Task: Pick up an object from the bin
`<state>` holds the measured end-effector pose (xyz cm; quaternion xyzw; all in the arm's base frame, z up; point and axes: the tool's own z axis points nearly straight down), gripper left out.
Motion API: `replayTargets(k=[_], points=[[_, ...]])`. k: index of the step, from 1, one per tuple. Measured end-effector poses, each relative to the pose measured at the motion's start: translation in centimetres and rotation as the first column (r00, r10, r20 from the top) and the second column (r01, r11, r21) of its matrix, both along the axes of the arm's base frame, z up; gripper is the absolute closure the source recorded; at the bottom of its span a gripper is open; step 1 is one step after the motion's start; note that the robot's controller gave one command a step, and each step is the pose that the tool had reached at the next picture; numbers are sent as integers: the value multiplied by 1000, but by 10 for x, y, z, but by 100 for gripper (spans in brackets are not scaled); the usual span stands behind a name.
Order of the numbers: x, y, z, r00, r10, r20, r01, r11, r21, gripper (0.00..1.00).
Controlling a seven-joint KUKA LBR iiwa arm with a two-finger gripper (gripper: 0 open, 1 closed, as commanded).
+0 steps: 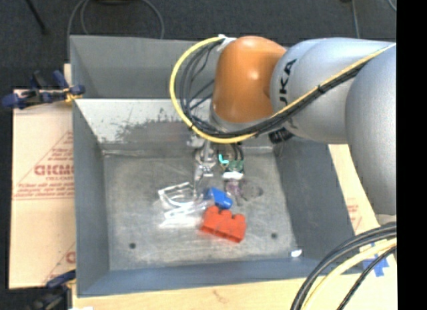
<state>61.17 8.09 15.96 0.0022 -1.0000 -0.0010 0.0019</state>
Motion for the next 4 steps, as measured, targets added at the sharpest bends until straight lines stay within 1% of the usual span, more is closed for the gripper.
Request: replayTargets(k=[1, 2, 3, 4], points=[[-11, 12, -35, 964, -264, 22, 264, 964, 14, 0], [-32, -6, -37, 868, -496, 14, 496, 868, 16, 0], [-29, -4, -44, 845, -534, 10, 534, 845, 21, 0], [-30, -10, -46, 872, -490, 16, 489, 872, 19, 0]])
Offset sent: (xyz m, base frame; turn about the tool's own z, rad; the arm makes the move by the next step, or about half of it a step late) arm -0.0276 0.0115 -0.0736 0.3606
